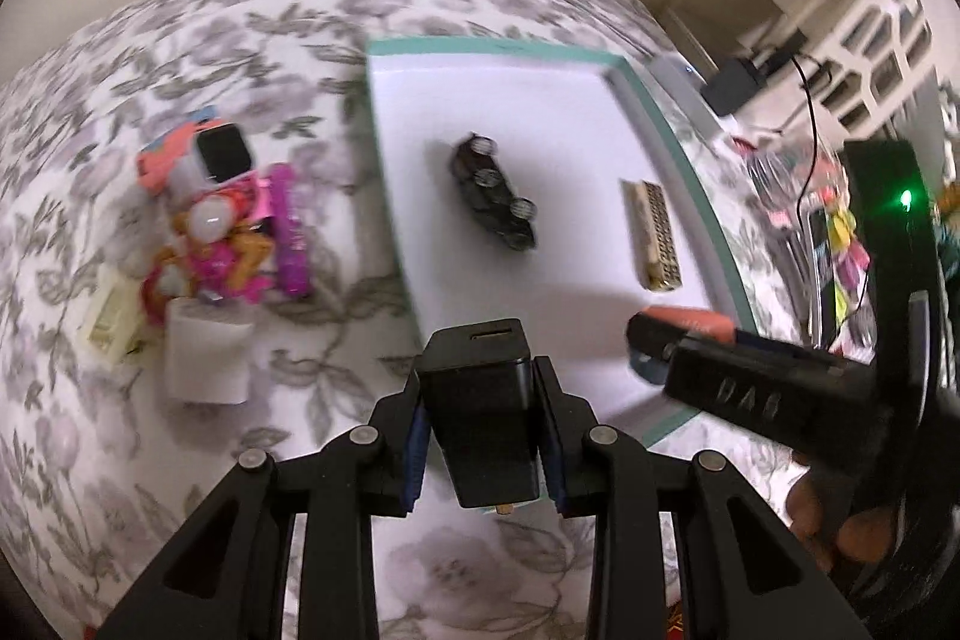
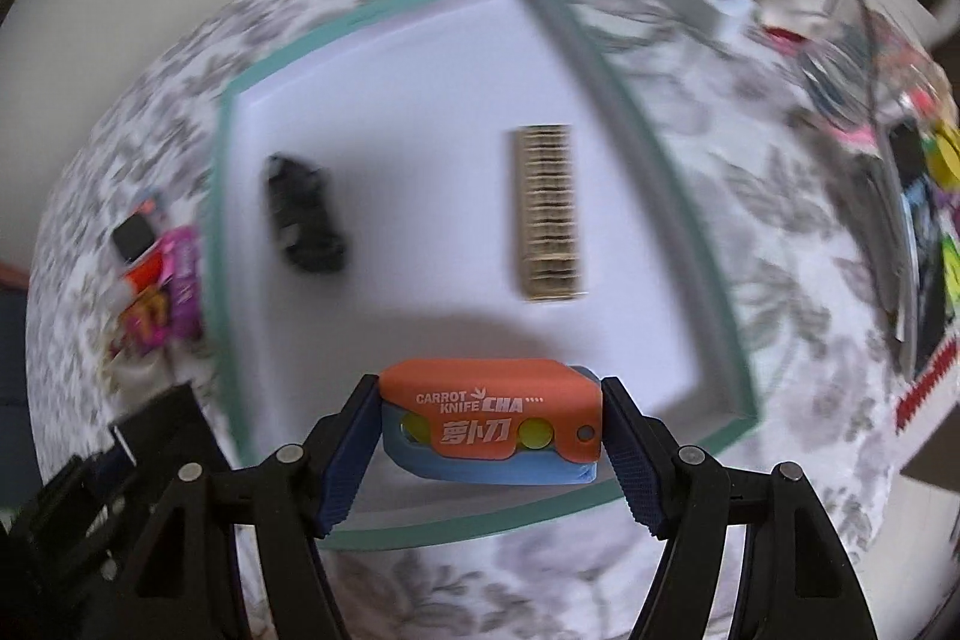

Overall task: Organize rigid objects
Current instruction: 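Carry the knife toy and black charger into the tray and release both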

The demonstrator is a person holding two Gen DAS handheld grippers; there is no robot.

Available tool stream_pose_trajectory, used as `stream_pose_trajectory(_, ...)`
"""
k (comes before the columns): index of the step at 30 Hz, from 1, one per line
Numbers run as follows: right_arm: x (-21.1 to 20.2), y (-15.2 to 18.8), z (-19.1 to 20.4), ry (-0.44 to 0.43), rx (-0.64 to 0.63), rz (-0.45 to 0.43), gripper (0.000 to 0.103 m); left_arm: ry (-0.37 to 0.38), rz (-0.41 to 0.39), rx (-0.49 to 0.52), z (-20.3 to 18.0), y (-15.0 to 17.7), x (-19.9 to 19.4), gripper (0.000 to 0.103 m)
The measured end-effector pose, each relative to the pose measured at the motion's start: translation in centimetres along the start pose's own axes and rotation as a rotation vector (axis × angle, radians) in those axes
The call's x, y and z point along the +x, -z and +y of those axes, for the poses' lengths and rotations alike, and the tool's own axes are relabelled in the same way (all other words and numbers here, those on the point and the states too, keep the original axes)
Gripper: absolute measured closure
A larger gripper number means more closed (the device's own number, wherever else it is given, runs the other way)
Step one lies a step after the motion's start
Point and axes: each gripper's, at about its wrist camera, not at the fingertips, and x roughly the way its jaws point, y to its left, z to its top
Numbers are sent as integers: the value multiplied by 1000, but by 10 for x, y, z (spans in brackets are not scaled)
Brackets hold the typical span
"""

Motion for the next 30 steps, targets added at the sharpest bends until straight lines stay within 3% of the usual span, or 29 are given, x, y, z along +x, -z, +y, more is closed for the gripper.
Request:
stream_pose_trajectory(9, 8, 1, -26, 10, 59, 24, 29, 35, 37, 28, -15, -1, 23, 70)
stream_pose_trajectory(16, 13, 7, -20, 33, 24, 39, 29, 13, 98, 46, -19, 6, 40, 70)
stream_pose_trajectory(30, 27, 18, -6, 63, 11, 46, 29, -8, 109, 53, -20, 7, 46, 69)
